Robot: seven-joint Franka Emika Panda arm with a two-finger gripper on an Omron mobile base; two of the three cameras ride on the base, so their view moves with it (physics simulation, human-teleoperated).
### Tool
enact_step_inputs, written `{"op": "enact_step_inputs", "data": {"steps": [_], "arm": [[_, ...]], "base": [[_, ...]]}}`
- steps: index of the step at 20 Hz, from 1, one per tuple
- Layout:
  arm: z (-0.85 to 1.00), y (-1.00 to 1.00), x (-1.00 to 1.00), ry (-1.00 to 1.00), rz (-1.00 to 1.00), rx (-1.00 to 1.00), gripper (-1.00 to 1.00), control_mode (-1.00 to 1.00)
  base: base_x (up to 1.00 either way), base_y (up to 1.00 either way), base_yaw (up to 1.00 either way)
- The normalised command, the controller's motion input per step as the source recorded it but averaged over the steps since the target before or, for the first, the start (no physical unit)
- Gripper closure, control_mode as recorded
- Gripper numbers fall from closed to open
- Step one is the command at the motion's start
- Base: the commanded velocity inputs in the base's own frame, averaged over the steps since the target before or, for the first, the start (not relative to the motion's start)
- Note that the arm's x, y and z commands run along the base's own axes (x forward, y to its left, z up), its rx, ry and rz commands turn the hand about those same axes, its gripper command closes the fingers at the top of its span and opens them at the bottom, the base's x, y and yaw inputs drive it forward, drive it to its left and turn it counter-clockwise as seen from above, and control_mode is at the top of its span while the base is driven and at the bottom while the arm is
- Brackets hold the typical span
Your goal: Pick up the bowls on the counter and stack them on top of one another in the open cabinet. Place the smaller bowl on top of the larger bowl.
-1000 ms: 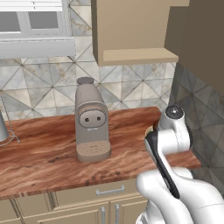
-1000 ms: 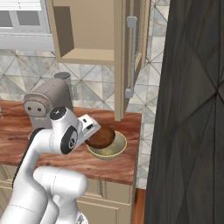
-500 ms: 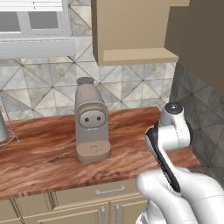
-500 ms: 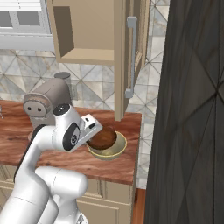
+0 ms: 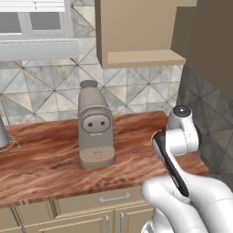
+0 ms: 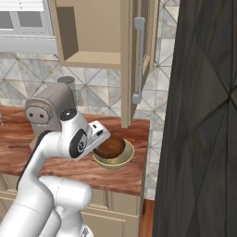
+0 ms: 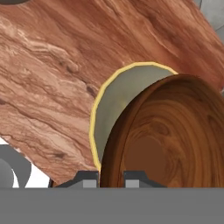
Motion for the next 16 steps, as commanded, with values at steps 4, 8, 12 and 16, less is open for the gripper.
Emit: {"op": "enact_step_inputs", "data": {"steps": [4, 8, 12, 16], "arm": [[-0.21, 0.0, 0.0, -0.04, 0.0, 0.0, 1.0, -1.0], [-0.12, 0.0, 0.0, -0.02, 0.0, 0.0, 1.0, -1.0], [-0.05, 0.0, 0.01, 0.0, 0.0, 0.0, 1.0, -1.0], [-0.04, 0.0, 0.01, 0.0, 0.0, 0.0, 1.0, -1.0]], "base": [[0.0, 0.0, 0.0], [0.0, 0.0, 0.0], [0.0, 0.0, 0.0], [0.0, 0.0, 0.0]]}}
